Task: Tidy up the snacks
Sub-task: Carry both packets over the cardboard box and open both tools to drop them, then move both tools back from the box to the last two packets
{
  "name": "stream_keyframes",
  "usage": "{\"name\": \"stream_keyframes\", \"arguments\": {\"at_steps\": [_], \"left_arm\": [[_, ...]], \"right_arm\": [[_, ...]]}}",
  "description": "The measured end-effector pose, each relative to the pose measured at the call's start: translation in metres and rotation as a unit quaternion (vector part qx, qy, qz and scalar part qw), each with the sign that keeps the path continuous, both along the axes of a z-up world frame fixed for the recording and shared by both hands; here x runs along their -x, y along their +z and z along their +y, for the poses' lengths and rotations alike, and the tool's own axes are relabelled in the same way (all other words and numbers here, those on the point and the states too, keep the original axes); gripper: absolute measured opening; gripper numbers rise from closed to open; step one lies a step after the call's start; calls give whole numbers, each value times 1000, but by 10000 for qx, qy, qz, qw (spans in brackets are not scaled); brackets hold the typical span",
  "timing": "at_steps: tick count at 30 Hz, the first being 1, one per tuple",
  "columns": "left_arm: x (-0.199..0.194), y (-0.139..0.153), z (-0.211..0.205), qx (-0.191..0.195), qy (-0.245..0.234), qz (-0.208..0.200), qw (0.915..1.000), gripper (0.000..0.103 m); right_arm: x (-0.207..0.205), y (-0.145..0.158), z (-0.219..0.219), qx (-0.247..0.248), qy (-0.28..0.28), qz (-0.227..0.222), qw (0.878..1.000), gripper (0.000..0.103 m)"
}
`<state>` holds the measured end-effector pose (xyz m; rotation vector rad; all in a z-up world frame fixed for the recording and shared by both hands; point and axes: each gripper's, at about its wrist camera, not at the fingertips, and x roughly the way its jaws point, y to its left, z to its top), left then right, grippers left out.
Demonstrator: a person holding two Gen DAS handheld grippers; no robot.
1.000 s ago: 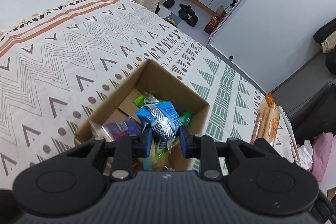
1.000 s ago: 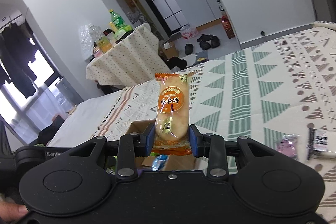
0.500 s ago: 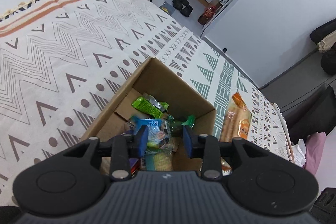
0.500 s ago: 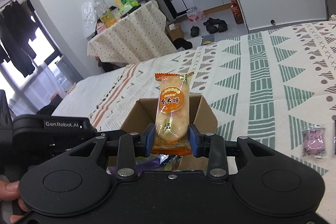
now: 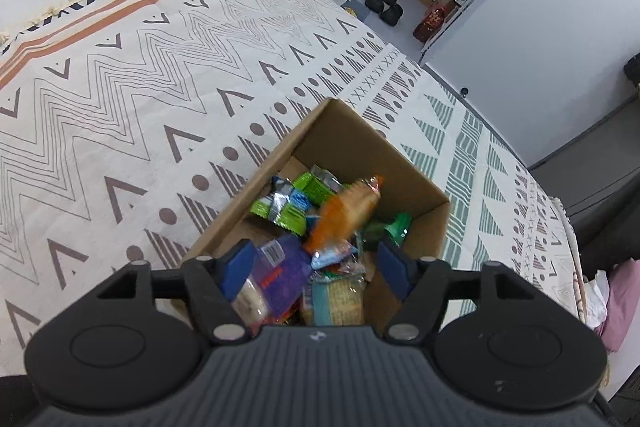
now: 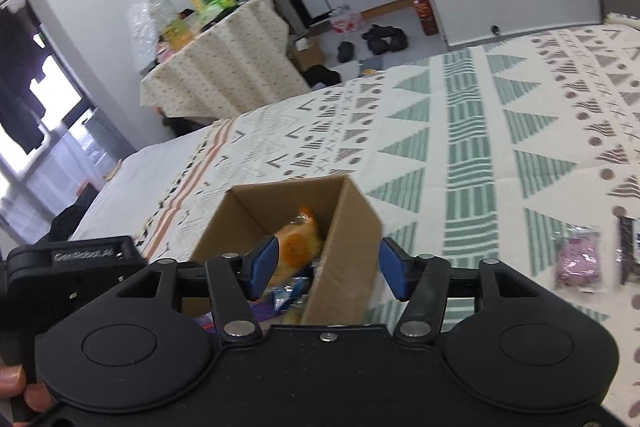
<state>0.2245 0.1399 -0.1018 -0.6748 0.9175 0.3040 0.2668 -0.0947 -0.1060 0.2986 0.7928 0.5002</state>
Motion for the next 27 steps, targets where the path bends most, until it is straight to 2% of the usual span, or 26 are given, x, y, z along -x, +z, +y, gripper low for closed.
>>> {"name": "stream_keyframes", "arguments": {"at_steps": [2,8,17,25,27], "left_arm": [[2,3,-6,-28,-24,9,10000,77],[4,9,-27,-256,-157,204,9993,79],[11,24,-61,-624,-376,253,9970,85],[13,32,-95,-854,-516,171,9949,95],[13,34,-102,-901,-511,142,9945,100]], "right_arm": [[2,3,-5,38,-49,18,10000,59],[11,14,-22,131,-209,-57,9997,82],[19,22,-51,400,-408,-21,9984,95],[21,29,-86,266,-747,-10,9968,103],[21,31,-96,253,-852,-19,9960,103]]}}
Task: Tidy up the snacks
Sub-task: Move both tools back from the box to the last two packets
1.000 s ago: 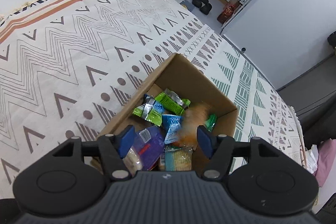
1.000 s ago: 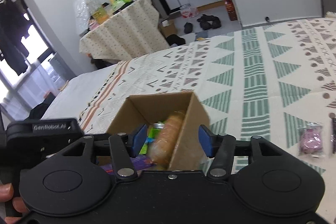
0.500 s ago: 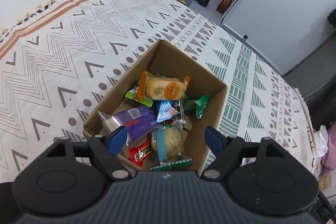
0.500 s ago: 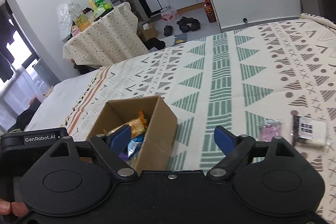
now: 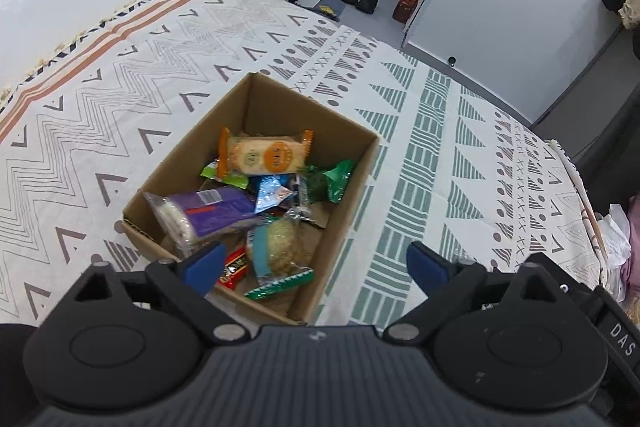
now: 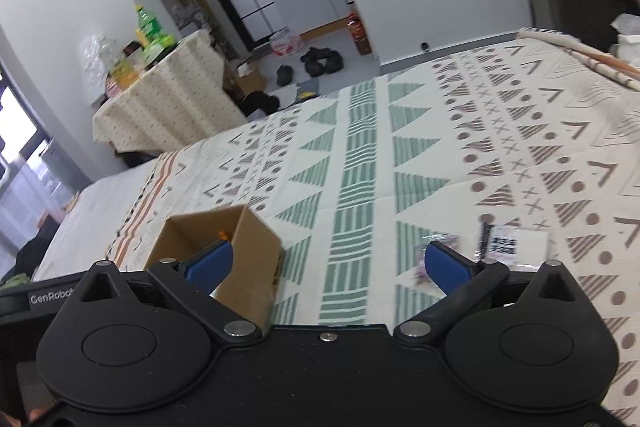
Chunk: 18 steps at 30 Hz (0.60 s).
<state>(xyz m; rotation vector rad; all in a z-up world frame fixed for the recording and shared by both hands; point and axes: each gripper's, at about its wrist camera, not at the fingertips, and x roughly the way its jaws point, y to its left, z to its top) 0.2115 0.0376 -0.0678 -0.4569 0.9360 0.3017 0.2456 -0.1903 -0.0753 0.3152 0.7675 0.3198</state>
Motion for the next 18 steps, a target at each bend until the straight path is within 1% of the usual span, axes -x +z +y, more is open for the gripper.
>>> {"name": "stream_keyframes", "arguments": {"at_steps": [2,6,11,14,18], "left_arm": [[-1,1,-7,-30,-10,-39,10000,102],[-5,1,-23,-95,-125,-45,9999,103],[-10,-3,-46,-46,-293,-117,9995,103],[-16,-6,-60,-45,-385,-143,9991,103],[-27,-15,-77,42,-488,-14,9988,103]], "right_arm": [[1,0,-9,20,-90,18,10000,103],[2,0,-29,-75,-216,54,9997,103],[4,-3,-53,-215,-398,63,9990,103],[5,-7,-65,-210,-539,85,9983,103],[2,-14,-83,-258,-725,176,9969,103]]}}
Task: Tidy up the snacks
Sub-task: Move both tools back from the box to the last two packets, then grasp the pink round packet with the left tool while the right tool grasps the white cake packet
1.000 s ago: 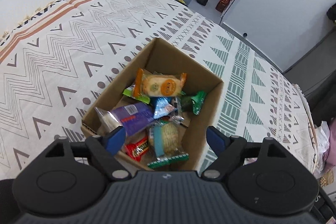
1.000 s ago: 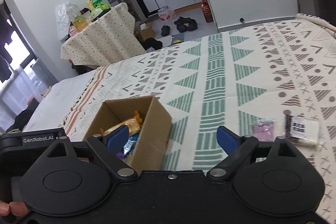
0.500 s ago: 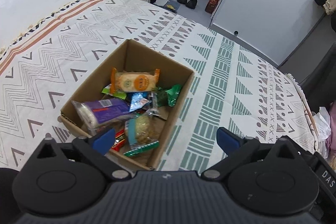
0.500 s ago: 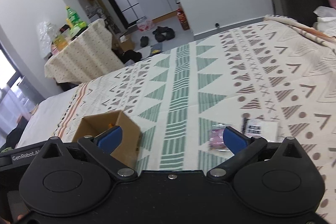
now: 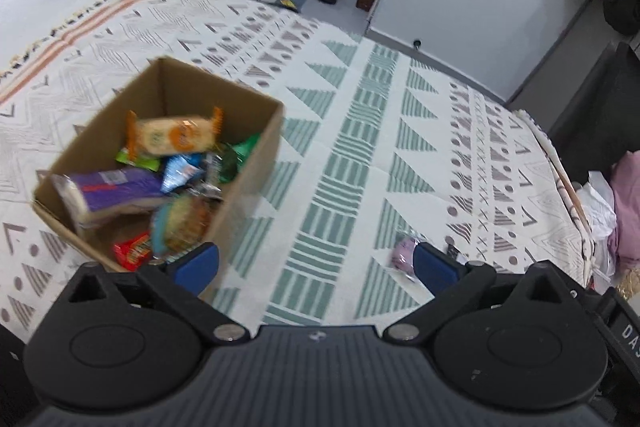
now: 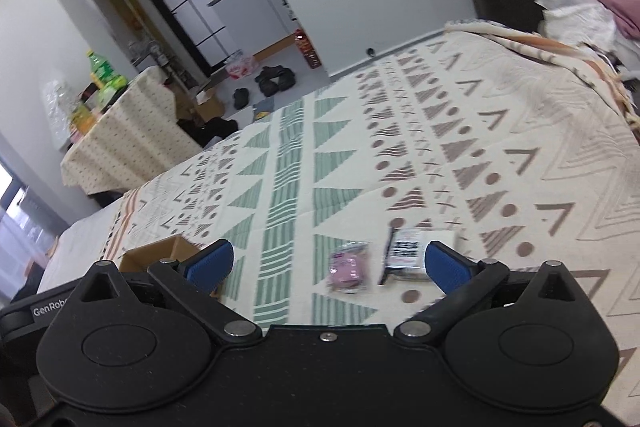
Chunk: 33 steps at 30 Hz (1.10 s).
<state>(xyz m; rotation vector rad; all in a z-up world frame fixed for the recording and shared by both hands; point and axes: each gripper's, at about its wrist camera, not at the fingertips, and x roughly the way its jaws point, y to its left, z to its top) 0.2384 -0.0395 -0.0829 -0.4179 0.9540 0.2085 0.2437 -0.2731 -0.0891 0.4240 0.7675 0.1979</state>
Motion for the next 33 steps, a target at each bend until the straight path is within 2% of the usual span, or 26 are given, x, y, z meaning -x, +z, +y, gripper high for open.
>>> {"name": "stream_keyframes", "arguments": {"at_steps": [6,11,17,20,27,33], "left_arm": [[-18,-17,-25,134,-229,107,9996,103],[-33,-33,-39,226,-302,172,9991,102],[-54,-52,-49,378,-499,187,9979,99],[-65,-62,-54,436,-509,175,9976,92],[-91,-90,-69,652,-704,406,9946,70],[-108,-110,-78,757,-795,598,9922,60]], "right_arm": [[-9,-13,-30,-300,-306,189,9989,101],[-19,-33,-50,-738,-593,535,9941,92],[-32,-50,-54,-803,-744,767,9910,85],[-41,-60,-53,-802,-759,884,9899,81],[-61,-80,-49,-662,-760,1134,9884,80],[-75,-95,-43,-557,-656,1297,9878,79]]}}
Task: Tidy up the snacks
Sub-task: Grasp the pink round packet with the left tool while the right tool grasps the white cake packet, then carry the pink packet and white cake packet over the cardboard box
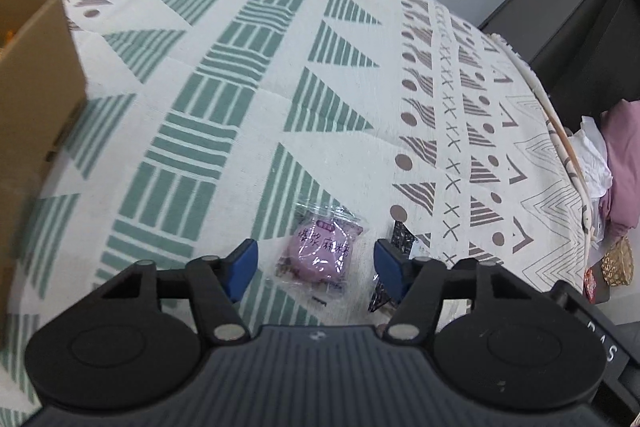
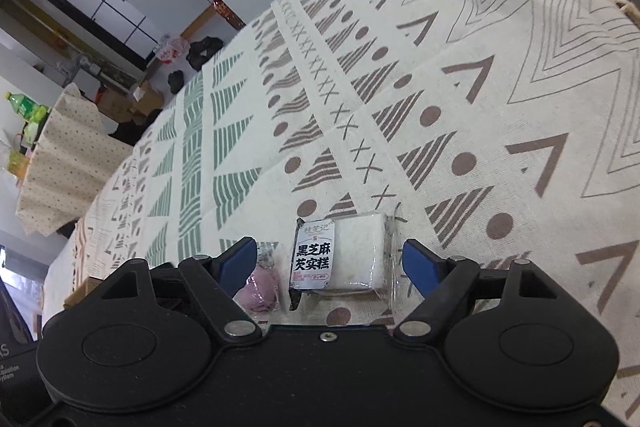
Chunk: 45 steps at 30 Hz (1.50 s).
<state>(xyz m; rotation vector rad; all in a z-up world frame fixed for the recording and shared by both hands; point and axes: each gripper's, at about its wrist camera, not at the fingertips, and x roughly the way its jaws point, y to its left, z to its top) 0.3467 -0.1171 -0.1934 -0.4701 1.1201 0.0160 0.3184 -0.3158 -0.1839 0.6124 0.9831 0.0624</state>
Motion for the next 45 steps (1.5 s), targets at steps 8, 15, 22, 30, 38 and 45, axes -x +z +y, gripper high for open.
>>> {"name": "stream_keyframes", "arguments": {"at_steps": [8,15,22,30,38,45], "left_arm": [[-14,-16,-7,-28,-84,124,9999,40],[-16,-15,-1,-107,-14,154,9998,30],[-6,-8,18,-308,232,177,9991,30],[15,11,41,-373,426,149,9983,30],[38,43,62,-503,592,-131,9969,30],[57,70,78,-620,757,-385,9945,30]], "right_arm": [[-12,-16,4,-43,84,188,9998,78],[-18,-23,11,98,168,191,9996,79],[-19,-23,39,945,682,73,9932,85],[-14,-19,48,1431,976,-136,9848,59],[-3,8,53,1018,1031,-476,9883,54],[10,40,65,671,1201,-894,9864,54]]}}
